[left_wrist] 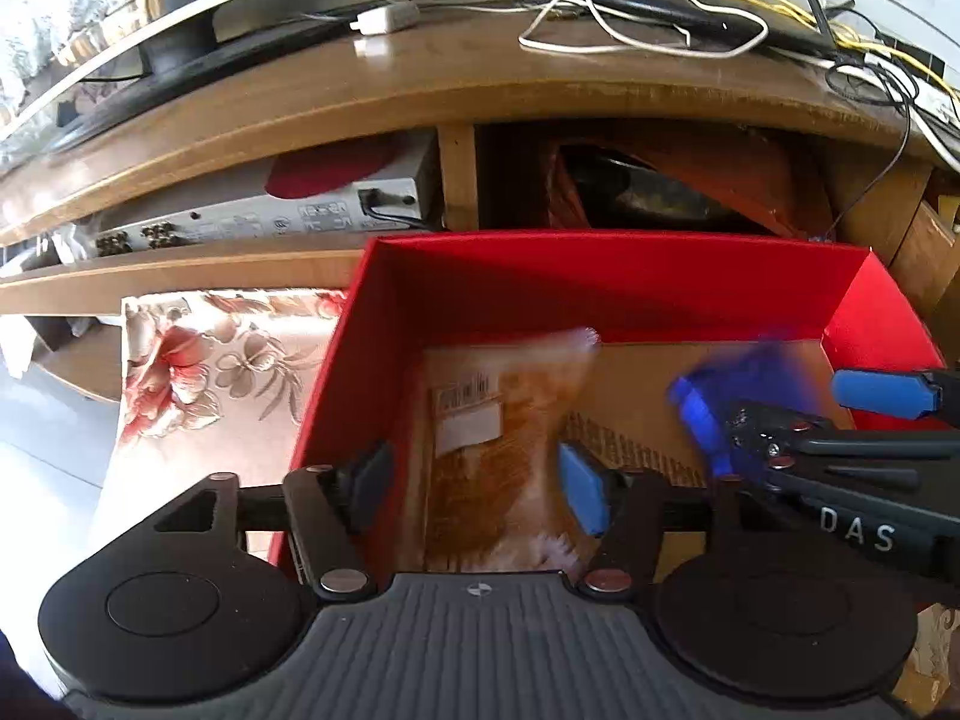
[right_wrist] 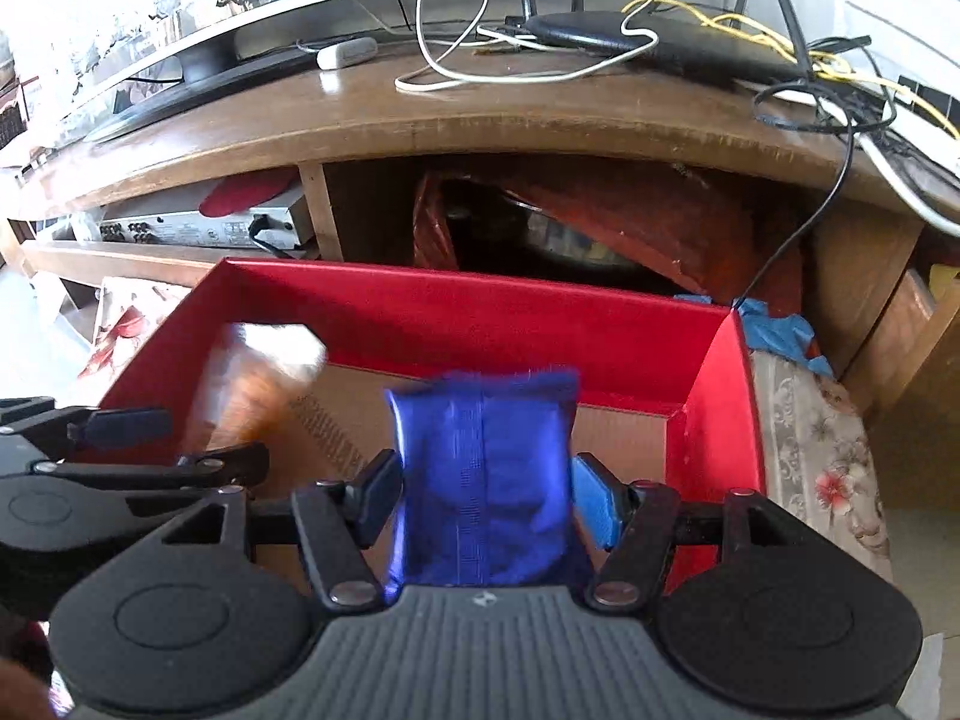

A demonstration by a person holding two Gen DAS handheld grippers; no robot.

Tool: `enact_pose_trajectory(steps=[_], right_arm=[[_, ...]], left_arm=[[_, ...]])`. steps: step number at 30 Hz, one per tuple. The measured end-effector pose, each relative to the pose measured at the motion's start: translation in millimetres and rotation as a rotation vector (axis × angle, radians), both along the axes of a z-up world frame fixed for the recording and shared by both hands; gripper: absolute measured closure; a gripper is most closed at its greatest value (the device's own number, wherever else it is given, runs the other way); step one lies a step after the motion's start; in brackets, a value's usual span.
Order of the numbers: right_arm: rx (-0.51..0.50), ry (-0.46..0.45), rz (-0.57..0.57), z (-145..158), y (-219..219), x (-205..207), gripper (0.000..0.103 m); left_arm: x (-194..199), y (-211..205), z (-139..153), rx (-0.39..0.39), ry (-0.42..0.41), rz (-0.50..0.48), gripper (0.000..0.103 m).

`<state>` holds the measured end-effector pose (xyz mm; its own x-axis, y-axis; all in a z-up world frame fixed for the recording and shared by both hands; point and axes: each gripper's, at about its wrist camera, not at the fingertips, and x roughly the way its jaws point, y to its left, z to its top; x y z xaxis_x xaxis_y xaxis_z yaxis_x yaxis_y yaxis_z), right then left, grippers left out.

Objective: Organize snacks
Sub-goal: 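Carry both packs into the red box and open both tools to release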

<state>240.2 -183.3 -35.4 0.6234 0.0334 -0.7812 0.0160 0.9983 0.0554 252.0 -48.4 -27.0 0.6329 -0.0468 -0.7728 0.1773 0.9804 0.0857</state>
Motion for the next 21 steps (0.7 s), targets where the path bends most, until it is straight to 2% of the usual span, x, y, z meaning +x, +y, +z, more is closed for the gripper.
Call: enact_pose_trajectory(steps=[6,11,21], right_arm=[[-0.017,-0.038,-0.001,15.9,1.3,-6.9,0.040],[-0.029,-0.045,0.012,27.2,6.0,-20.0,0.040],[-0.042,-0.027,0.098,42.6,32.3,-79.3,0.040]], left_arm=[[-5.6,7.4,11.7,-0.030,-0.016,0.011,0.025],[-18.1,15.0,21.4,-0.048,-0.028,0.009,0.024],[-66.2,49.2,33.5,-0.035,-0.022,0.020,0.024]])
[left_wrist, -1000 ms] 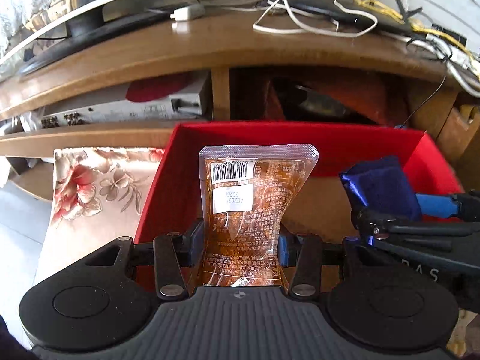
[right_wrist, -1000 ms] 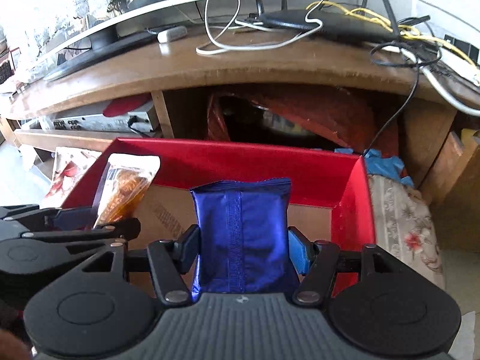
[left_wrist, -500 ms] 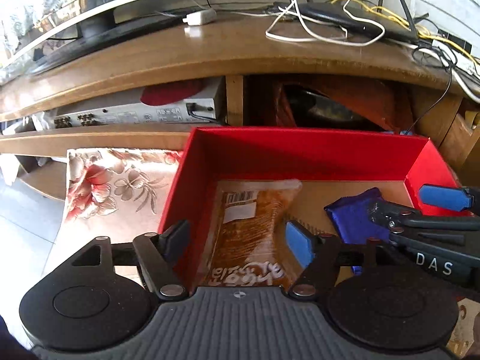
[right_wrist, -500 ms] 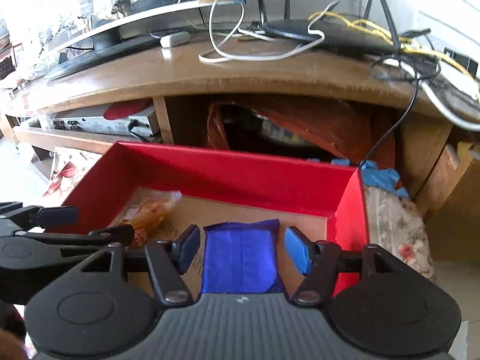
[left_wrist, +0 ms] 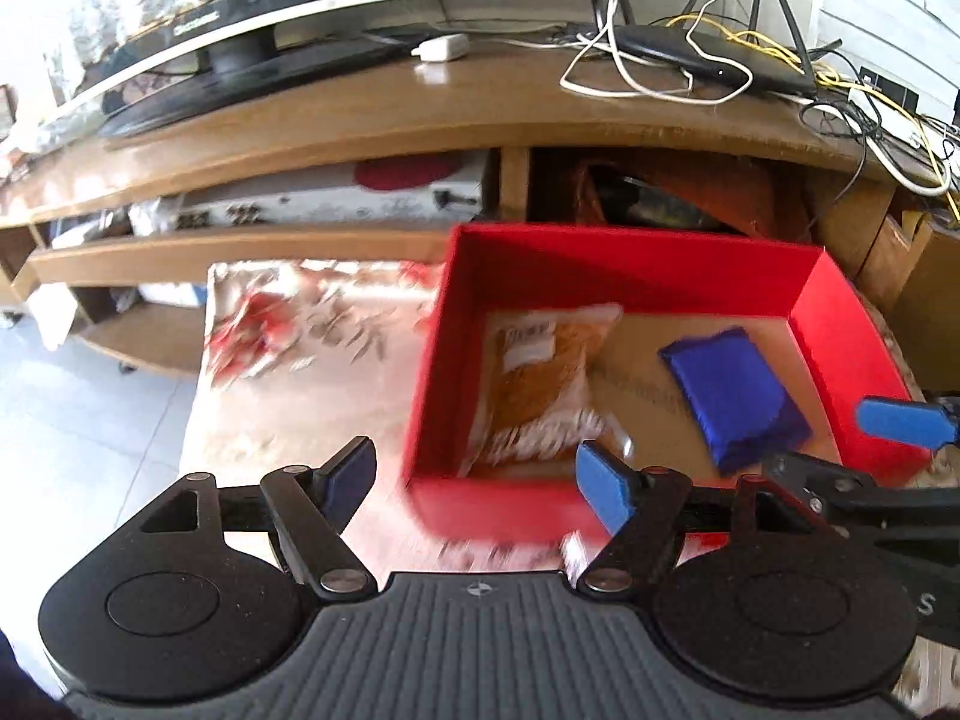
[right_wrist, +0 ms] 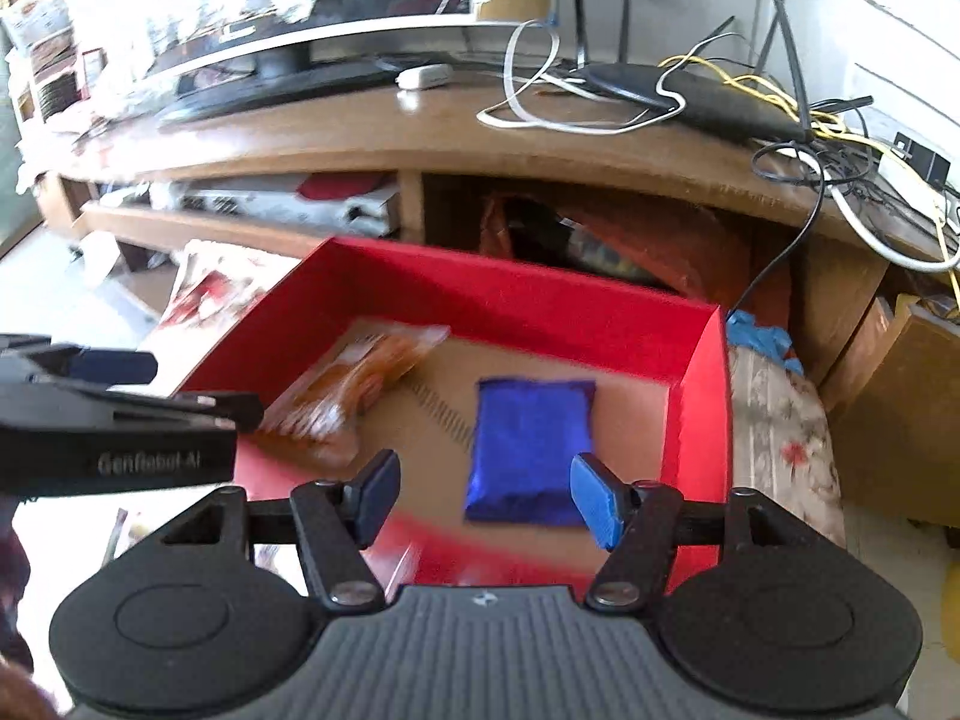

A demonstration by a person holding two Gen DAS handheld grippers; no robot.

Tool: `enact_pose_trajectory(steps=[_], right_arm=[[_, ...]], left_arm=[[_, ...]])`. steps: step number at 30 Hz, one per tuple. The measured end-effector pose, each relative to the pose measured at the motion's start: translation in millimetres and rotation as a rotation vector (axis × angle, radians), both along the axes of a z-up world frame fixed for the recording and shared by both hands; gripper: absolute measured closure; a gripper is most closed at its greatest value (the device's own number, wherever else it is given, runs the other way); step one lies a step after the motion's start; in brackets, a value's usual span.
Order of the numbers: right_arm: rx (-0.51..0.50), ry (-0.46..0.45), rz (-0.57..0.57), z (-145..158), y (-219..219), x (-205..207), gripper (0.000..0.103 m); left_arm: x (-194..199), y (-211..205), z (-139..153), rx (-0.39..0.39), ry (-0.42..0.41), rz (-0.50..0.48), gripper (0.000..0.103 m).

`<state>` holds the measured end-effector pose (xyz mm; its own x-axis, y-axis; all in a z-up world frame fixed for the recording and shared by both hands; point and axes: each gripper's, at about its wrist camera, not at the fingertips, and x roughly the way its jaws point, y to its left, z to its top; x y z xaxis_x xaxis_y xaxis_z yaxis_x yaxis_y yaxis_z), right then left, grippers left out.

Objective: Organize snacks
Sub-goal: 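Carry both packs into the red box and open both tools to release, then return both tools to the snack pile and reach for the next packs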

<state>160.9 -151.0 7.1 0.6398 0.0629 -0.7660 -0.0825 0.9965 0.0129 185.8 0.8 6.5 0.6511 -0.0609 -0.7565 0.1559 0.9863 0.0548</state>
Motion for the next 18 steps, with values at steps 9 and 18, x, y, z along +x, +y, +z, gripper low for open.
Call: enact_pose_trajectory(steps=[9,18], right_arm=[[0.000,0.036,0.140,2.1,46.5,-62.5,0.040],[-0.124,0.077,0.308,-23.3,99.0,-87.2,0.040]], left_arm=[[-37.0,44.8,-5.8,-0.011,0.058,0.061,0.024],[-60.9,64.0,-15.8,-0.010,0.084,0.069,0.020]])
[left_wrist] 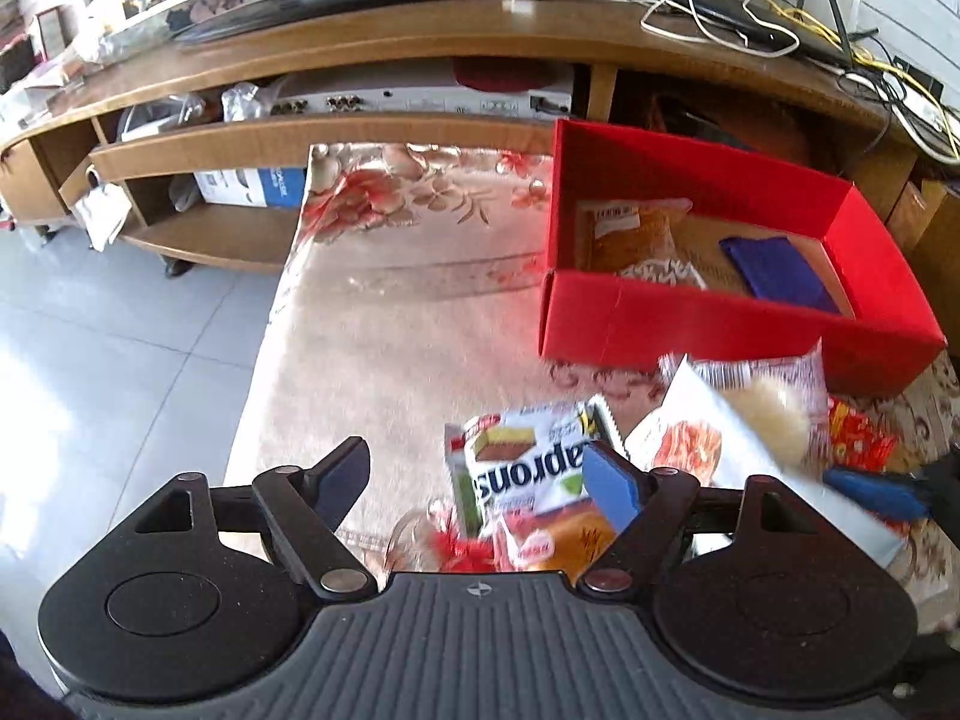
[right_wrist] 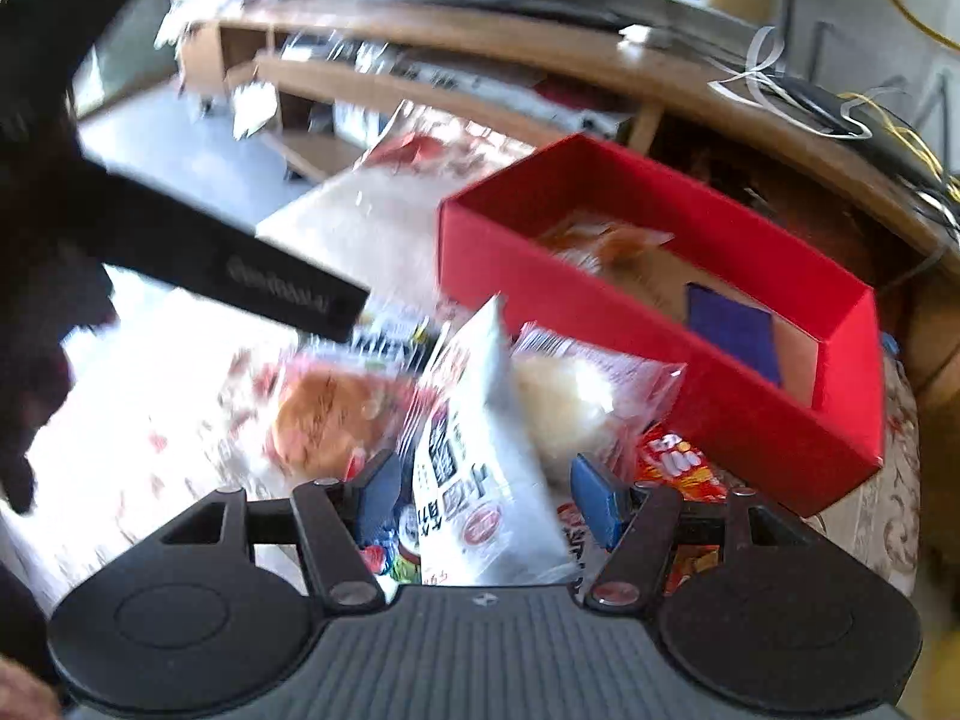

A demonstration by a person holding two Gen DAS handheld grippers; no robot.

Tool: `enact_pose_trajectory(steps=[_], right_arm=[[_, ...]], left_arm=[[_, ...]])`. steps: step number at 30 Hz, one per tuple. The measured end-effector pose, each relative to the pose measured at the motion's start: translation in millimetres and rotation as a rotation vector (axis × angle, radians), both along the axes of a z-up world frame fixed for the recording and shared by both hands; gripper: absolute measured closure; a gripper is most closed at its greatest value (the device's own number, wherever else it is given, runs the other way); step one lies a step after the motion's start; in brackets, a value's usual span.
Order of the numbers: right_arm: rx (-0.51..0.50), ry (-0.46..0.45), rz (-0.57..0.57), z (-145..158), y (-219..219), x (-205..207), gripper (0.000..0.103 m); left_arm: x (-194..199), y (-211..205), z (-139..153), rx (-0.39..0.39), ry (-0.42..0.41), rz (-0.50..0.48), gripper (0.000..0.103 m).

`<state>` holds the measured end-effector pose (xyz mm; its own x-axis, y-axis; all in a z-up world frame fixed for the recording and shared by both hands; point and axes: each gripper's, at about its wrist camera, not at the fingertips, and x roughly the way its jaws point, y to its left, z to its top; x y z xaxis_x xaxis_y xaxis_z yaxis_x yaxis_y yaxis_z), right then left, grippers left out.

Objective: Organize snacks
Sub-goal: 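Return both tools to the snack pile and reach for the next packs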

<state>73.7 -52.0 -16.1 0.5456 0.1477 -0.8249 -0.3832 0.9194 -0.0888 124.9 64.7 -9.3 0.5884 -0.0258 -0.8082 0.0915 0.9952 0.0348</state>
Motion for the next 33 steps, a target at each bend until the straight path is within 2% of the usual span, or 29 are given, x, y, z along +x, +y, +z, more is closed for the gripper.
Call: enact_pose_trajectory(steps=[2,3,4,7,13,20,23,25,29,33], right_arm=[[-0.064,0.011,0.007,-12.6,3.1,2.2,0.040],[-0.074,0.032,0.004,-18.1,1.8,4.1,0.045],[-0.067,0.053,-0.001,-20.4,-1.1,5.2,0.054],[-0.019,0.098,-0.023,-19.9,-14.6,3.5,0.065],[0.083,0.200,-0.113,-19.3,-50.5,-22.5,0.073],[0.225,0.307,-0.232,-17.4,-96.9,-63.4,0.073],[0.192,0.280,-0.279,-17.9,-106.0,-65.1,0.073],[0.195,0.278,-0.304,-18.1,-111.0,-64.5,0.073],[0.195,0.247,-0.268,-11.5,-107.6,-66.2,0.071],[0.197,0.238,-0.178,-8.8,-94.1,-65.2,0.060]], left_arm=[[-1.7,0.6,-2.8,0.003,0.006,-0.011,0.020],[-1.8,0.8,-3.8,0.002,0.010,-0.016,0.020],[-1.6,0.8,-4.4,0.000,0.014,-0.022,0.020],[-2.8,-1.1,-5.7,-0.007,0.016,-0.049,0.019],[-12.3,-10.7,-10.8,0.008,0.023,-0.143,0.018],[-18.6,-27.2,-29.0,0.076,0.040,-0.261,0.018],[-22.6,-38.3,-36.6,0.134,0.024,-0.340,0.018],[-28.5,-41.2,-40.1,0.144,0.045,-0.365,0.017],[-43.7,-45.3,-40.4,0.151,0.058,-0.418,0.017],[-65.4,-45.3,-40.3,0.157,0.078,-0.465,0.017]])
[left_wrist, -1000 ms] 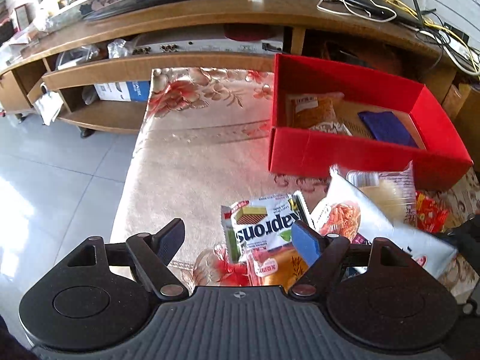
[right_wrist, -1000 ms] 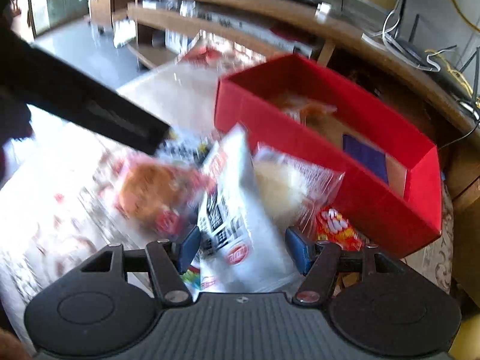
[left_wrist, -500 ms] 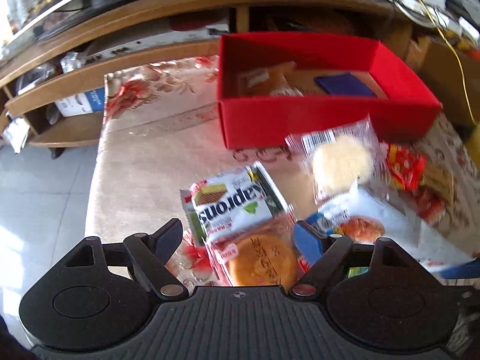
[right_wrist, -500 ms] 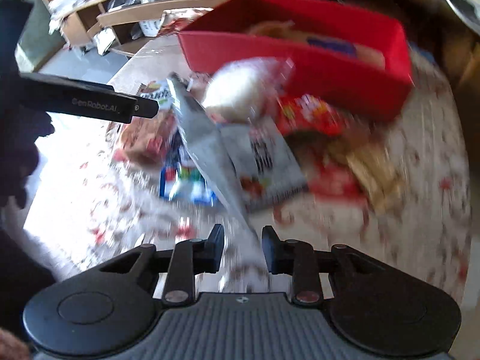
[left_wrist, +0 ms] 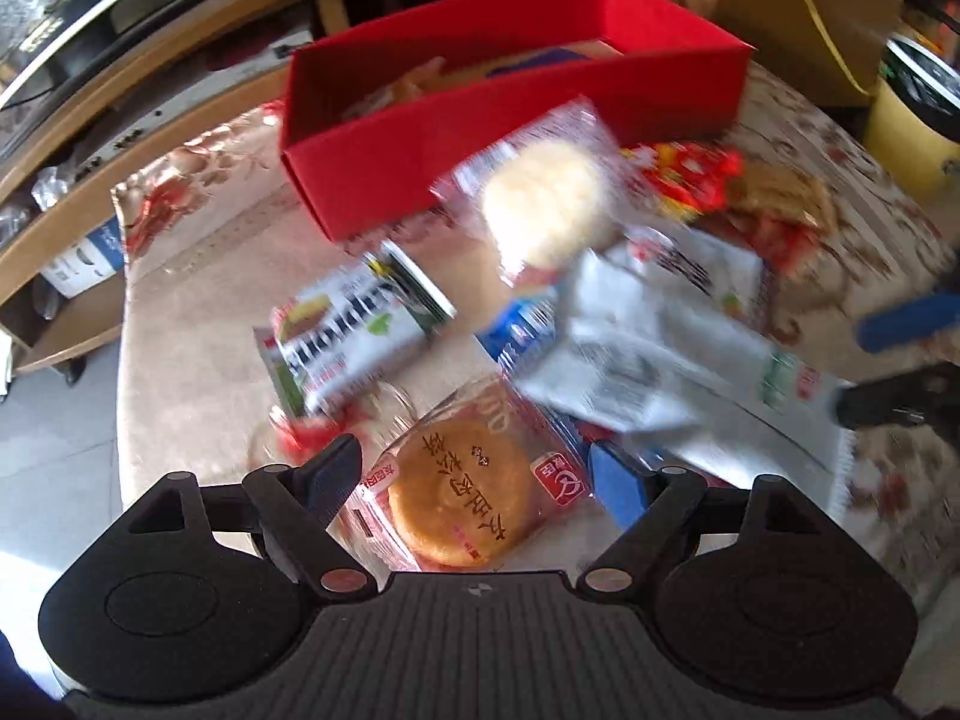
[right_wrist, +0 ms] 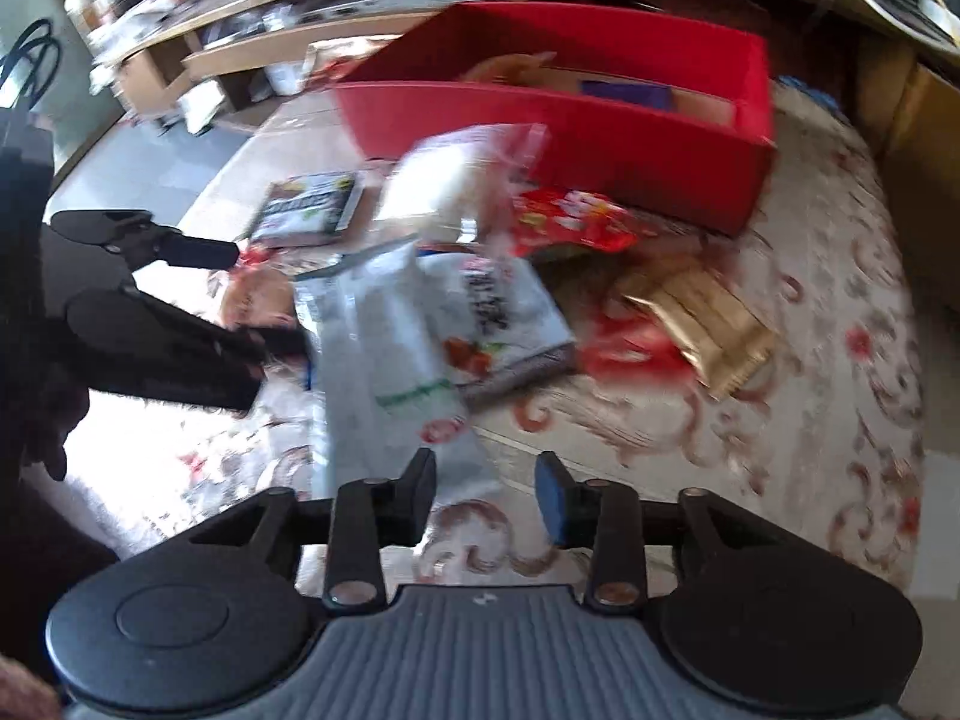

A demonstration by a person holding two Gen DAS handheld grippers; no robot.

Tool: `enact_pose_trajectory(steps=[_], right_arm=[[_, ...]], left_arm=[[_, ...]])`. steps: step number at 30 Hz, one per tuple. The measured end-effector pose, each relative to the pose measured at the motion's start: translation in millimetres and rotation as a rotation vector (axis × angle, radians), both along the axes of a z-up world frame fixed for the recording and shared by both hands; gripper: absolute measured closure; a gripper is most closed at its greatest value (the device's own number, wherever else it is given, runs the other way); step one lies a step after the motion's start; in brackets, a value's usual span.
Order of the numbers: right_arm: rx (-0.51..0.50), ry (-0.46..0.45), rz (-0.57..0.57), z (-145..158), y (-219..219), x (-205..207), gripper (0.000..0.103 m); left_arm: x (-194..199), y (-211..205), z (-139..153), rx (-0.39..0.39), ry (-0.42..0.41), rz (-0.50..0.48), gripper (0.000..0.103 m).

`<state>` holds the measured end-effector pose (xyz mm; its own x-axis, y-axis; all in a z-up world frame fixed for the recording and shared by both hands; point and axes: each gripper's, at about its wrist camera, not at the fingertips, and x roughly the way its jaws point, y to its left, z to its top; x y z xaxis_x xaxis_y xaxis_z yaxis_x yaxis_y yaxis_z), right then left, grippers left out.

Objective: Organize snacks
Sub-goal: 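Return both tools to the snack pile and reach for the next packs, then grasp the white wafer bar with the right tool while the left tool grasps the round cake pack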

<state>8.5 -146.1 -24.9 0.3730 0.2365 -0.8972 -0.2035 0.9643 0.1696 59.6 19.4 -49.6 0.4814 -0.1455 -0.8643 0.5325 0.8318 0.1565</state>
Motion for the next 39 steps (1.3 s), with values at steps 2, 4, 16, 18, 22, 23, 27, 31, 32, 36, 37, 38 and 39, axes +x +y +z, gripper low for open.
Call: enact_pose_trajectory(steps=[2,4,16,18,22,23,27,31,32,36,37,38,39], right_arm=[[0.005,-0.002,0.039,-1.0,9.1,0.8,0.055],[0.014,0.004,0.077,-5.7,18.4,3.8,0.053],[0.074,0.026,0.102,-20.8,49.5,37.3,0.051],[0.099,0.029,0.075,-19.7,45.9,36.3,0.051],[0.169,0.055,0.001,-16.7,41.8,40.0,0.051],[0.203,0.062,-0.026,-15.7,40.0,41.7,0.051],[0.224,0.066,-0.082,-14.5,49.1,45.1,0.045],[0.142,0.089,0.004,-25.6,75.7,42.4,0.045],[0.120,0.087,0.016,-28.5,79.0,41.3,0.045],[0.064,0.069,0.064,-31.1,84.7,36.2,0.050],[0.044,0.058,0.084,-31.0,86.5,33.9,0.053],[0.017,0.049,0.111,-30.7,89.4,30.6,0.054],[-0.011,0.043,0.137,-31.0,89.3,26.8,0.056]], left_arm=[[-7.0,0.4,0.7,-0.005,0.013,-0.017,0.017],[-10.4,1.9,2.7,-0.013,0.022,-0.018,0.017],[-10.7,26.7,11.9,-0.047,0.028,0.034,0.017],[-10.5,30.9,14.6,-0.058,0.026,0.040,0.017],[-13.9,34.0,16.9,-0.064,0.030,0.020,0.017],[-15.3,34.6,17.9,-0.066,0.029,0.016,0.017],[-18.4,35.6,19.3,-0.068,0.025,0.007,0.017],[-27.7,38.8,19.5,-0.045,0.017,-0.018,0.016],[-29.6,39.6,18.7,-0.041,0.016,-0.021,0.016],[-29.9,44.4,17.3,-0.042,0.021,-0.017,0.016],[-28.8,45.7,17.7,-0.044,0.020,-0.011,0.016],[-28.9,46.8,18.9,-0.049,0.019,-0.007,0.016],[-28.9,47.5,20.2,-0.054,0.017,-0.007,0.016]])
